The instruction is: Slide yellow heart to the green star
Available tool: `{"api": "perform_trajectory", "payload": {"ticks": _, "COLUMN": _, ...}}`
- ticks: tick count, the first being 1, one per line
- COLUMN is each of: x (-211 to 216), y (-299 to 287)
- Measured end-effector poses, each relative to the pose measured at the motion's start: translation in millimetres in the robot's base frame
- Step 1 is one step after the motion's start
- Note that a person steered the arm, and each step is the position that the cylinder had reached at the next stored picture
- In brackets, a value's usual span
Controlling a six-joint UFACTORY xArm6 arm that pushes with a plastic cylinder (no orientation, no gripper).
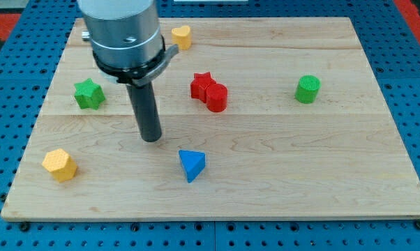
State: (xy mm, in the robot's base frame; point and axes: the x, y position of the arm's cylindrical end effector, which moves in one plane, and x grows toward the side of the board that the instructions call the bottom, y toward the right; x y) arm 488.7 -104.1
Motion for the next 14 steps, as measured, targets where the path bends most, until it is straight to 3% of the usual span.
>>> {"api": "perform_trajectory", "payload": {"ticks": 1, "x": -6.6, "y": -9.9}}
{"api": "perform_trajectory", "payload": {"ticks": 2, "x": -57.9, "y": 18.5}}
{"api": "perform_trajectory", "payload": {"ticks": 3, "x": -99.7, "y": 10.7}}
{"api": "perform_trajectory", "payload": {"ticks": 5, "x": -228.6, "y": 150.1}}
{"api": "perform_trajectory", "payload": {"ticks": 6, "x": -267.4, "y": 118.9}}
{"api": "perform_trajectory", "payload": {"ticks": 7, "x": -252.3, "y": 58.7}}
{"api": "perform_trajectory", "payload": {"ticks": 8, "x": -203.0, "y": 30.0}}
{"api": "perform_trajectory", "payload": {"ticks": 9, "x": -188.9, "y": 18.2}}
{"api": "perform_trajectory", "payload": {"ticks": 13, "x": -246.5, "y": 15.9}}
{"api": "perform_trajectory", "payload": {"ticks": 14, "x": -219.7, "y": -23.6}}
